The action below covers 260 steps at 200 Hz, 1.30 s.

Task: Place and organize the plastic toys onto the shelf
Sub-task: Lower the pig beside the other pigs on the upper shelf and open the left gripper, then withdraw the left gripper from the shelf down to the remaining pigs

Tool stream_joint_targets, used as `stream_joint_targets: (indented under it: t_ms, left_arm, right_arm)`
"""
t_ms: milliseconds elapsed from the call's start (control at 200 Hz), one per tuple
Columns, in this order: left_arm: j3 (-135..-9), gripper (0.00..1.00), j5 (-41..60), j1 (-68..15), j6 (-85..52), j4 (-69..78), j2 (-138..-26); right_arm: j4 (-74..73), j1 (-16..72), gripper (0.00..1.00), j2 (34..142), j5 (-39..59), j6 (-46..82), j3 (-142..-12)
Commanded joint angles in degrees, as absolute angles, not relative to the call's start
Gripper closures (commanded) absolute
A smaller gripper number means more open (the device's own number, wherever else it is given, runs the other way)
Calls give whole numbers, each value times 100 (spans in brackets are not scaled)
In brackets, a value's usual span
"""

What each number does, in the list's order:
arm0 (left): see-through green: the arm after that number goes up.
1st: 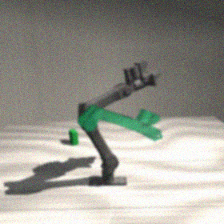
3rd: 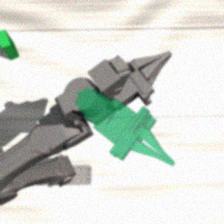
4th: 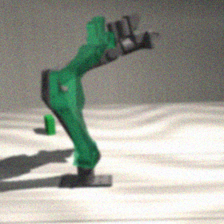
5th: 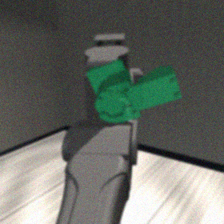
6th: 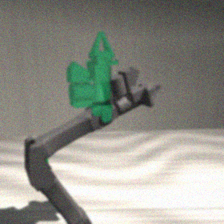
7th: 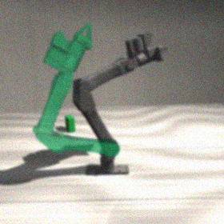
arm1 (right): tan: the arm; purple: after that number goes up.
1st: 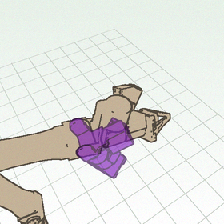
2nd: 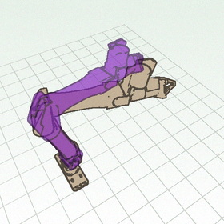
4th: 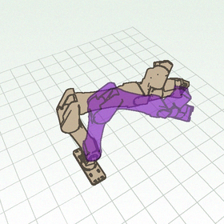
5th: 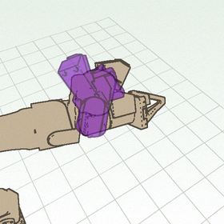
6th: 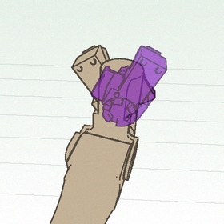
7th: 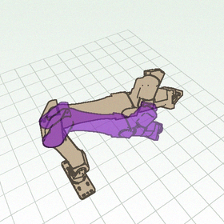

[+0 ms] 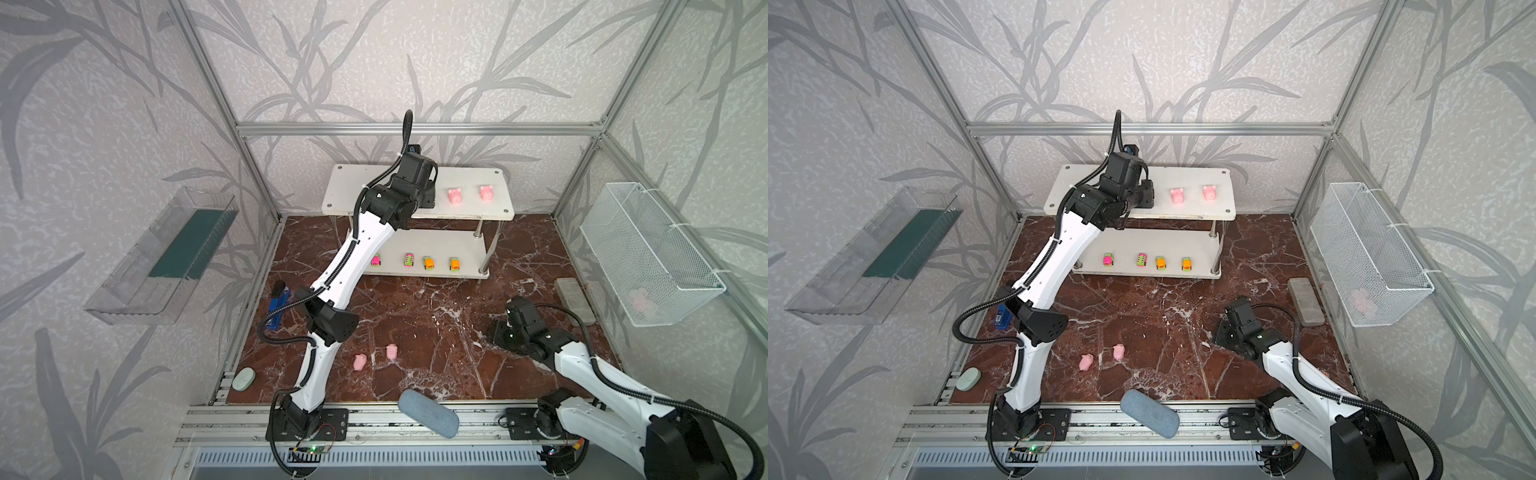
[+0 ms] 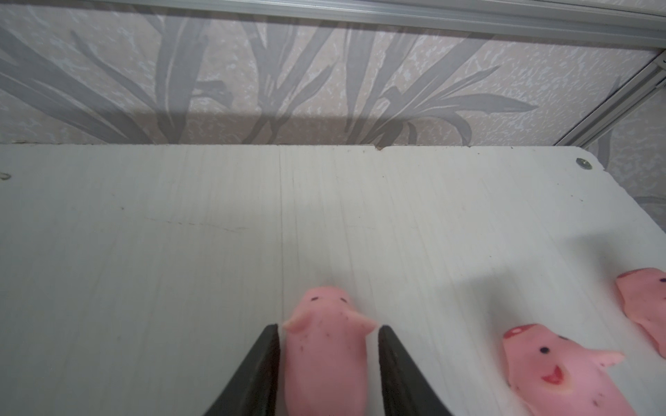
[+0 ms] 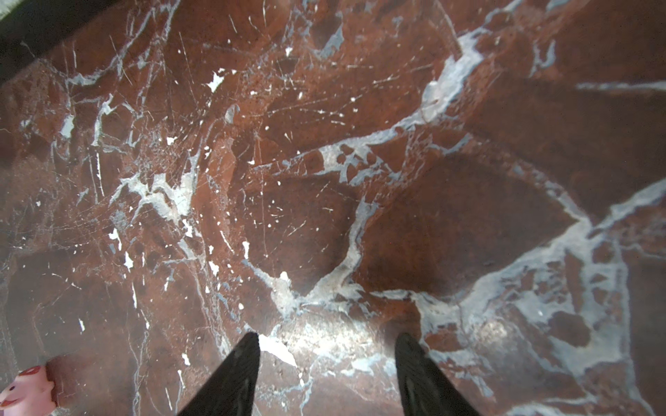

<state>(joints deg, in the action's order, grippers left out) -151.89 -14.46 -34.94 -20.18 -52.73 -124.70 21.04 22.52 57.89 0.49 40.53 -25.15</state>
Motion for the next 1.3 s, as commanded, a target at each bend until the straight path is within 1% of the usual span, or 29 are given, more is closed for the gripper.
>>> stream_joint_targets:
  t_ms: [0,145,315,640,800,915,1025,1120,1295]
  left_arm:
    - [-15381,51,-1364,-3457,-2065,-5242,-12501]
    - [-15377,45,-1257,-3439,-2084,-5125,-12387]
    - [-15355,42,-1145,-3403,-2083,-4993,-12203]
    - [-14879,40,-1201,-3306,-1858,-4589,-11483]
    - [-14343,39,-1241,-3312,-1749,-4368,-10916]
    - [-13336,39,-1248,-3320,-1736,-4042,-10182]
    - [-11738,39,-1273,-3336,-1835,-3375,-9119]
    - [-10447,39,-1477,-3389,-1925,-3088,-8171]
    - [-8341,40,-1497,-3502,-2117,-3032,-6456]
  right_arm:
    - [2048,2224,39,5852,57,3998,-2663]
    - [2008,2215,39,5897,79,4010,-2663]
    - [2002,2215,39,5911,75,4017,-2654]
    - [1952,2211,39,5854,105,4008,-2672]
    - [1929,2206,39,5862,121,4025,-2672]
    - [1908,2207,39,5862,131,4041,-2672]
    - [1841,2207,39,5836,179,3991,-2654]
    - [1828,2206,39,5790,228,3893,-2659]
    - [1731,2215,39,5700,344,3723,-2672]
